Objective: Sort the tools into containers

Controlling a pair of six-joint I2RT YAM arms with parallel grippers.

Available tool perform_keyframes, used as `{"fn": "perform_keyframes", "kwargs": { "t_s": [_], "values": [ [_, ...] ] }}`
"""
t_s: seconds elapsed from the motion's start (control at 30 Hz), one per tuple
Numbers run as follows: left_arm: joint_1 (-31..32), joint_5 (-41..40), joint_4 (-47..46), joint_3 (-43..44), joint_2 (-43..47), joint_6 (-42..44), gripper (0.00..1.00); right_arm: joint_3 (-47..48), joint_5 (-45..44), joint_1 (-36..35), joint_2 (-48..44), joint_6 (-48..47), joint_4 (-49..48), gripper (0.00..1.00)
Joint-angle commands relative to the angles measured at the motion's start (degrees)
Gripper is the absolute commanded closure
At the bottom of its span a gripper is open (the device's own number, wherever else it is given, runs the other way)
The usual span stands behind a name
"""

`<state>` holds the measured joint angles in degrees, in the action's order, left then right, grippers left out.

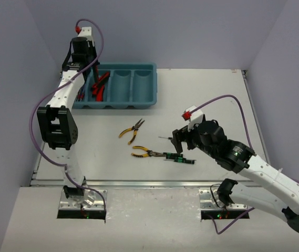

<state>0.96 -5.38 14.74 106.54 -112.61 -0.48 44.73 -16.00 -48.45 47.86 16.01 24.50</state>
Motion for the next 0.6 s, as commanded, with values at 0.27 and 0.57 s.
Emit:
{"fn": "perform_keyframes", "kwargs": {
  "t_s": [0.27, 0.57],
  "values": [
    [-2.4, 9.8, 4.3, 9.0, -14.8, 6.9, 0.92, 0.0, 1.8, 0.3, 0.8, -1.2, -1.8, 0.01],
    [-2.8, 5.7, 7.8, 14.4, -7.6, -2.6, 0.0, 1.6, -0.5, 0.3, 6.1, -0.2, -2.1, 0.01]
  ]
}}
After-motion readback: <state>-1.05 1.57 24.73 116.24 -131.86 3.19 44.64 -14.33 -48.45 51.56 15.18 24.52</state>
